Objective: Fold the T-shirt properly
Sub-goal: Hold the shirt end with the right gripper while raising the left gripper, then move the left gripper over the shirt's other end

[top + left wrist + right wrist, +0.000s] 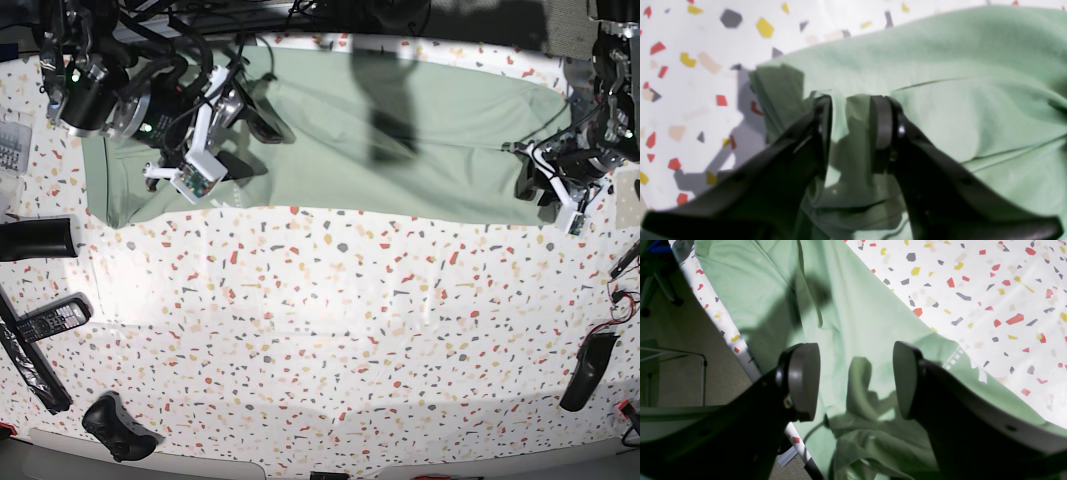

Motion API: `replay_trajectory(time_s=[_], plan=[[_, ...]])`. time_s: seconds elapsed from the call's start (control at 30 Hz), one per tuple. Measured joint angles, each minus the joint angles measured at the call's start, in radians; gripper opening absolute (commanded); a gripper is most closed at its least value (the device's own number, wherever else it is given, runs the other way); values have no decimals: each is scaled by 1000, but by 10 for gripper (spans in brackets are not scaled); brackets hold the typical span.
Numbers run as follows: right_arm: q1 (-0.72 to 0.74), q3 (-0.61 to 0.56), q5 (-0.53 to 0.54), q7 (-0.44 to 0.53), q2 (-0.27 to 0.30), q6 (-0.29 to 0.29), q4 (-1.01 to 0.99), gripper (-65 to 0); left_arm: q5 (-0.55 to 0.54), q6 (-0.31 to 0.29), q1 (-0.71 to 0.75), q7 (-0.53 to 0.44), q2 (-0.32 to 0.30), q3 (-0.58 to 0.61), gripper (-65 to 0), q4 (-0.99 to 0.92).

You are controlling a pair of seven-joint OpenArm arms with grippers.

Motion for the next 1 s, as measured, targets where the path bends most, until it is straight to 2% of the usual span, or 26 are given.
replay_trajectory(time_s=[0.1,0.13,0.23,0.27,0.43,0.53,0.67,0.83,1.0], plan=[[0,0,0,0,0,0,0,-312,0,0,0,0,0,0,-500,0],[0,0,0,0,0,0,0,-312,0,0,0,-1,0,0,-519,0],[0,0,0,-3,0,0,0,-312,0,0,0,-2,0,0,-632,0],[0,0,0,-3,0,0,0,-312,0,0,0,-3,0,0,-650,0],[0,0,0,-3,0,0,0,-312,-1,0,0,-51,0,0,-650,0],[0,0,0,-32,0,0,0,-312,-2,0,9,-29,0,0,-650,29],[0,0,0,-39,0,0,0,-312,-9,-69,72,6,-5,0,-650,154],[0,1,0,-40,0,0,0,-312,-6,-77,193,6,-57,-1,-650,307],[0,1,0,-40,0,0,0,-312,-9,-78,284,35,-93,-1,-650,375]])
